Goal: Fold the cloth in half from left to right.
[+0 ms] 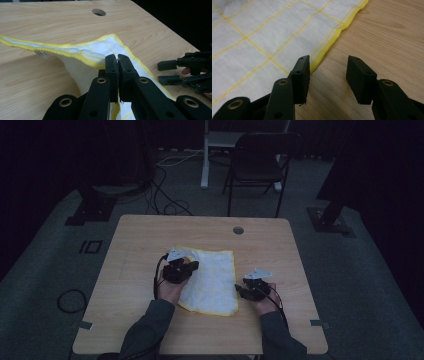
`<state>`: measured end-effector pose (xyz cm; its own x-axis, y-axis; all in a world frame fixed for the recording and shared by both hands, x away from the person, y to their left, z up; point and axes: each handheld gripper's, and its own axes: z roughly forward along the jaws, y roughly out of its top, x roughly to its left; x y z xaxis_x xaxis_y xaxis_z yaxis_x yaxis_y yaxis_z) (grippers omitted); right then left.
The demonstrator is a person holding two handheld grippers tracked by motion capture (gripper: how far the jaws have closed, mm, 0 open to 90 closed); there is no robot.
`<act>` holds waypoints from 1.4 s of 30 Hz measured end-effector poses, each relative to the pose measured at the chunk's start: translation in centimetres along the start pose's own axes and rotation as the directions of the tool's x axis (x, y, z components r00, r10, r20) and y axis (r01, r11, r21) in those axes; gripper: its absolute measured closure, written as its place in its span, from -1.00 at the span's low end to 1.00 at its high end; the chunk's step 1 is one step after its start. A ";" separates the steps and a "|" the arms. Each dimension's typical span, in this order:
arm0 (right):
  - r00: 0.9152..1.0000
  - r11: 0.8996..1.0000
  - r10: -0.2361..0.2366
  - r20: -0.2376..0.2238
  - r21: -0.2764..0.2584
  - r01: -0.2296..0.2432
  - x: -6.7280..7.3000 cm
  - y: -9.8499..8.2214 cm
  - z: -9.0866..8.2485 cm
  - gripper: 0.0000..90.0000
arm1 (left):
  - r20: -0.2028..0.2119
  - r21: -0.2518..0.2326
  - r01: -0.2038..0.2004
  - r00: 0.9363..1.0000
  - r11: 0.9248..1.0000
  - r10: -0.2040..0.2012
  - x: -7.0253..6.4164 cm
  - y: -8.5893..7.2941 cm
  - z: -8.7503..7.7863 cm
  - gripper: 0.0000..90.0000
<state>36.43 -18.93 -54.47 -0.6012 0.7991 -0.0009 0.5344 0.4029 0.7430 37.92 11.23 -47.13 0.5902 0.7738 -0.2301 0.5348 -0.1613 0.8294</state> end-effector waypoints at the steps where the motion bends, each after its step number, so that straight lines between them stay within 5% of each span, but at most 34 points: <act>1: 1.000 1.000 0.000 0.000 0.000 0.000 0.0 0.0 0.0 0.20 | 0.003 -0.002 0.001 1.000 1.000 -0.001 -0.1 0.0 0.1 0.96; 42: 1.000 1.000 0.002 -0.005 -0.003 -0.002 -0.1 -0.1 0.0 0.19 | 0.081 0.040 -0.015 0.997 0.999 0.012 -2.9 1.0 4.0 0.96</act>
<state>36.45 -19.01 -54.52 -0.6036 0.7973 0.0038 0.5336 0.4004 0.7449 39.17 6.36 -47.71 0.6436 0.7195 -0.2608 0.5493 -0.1971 0.8120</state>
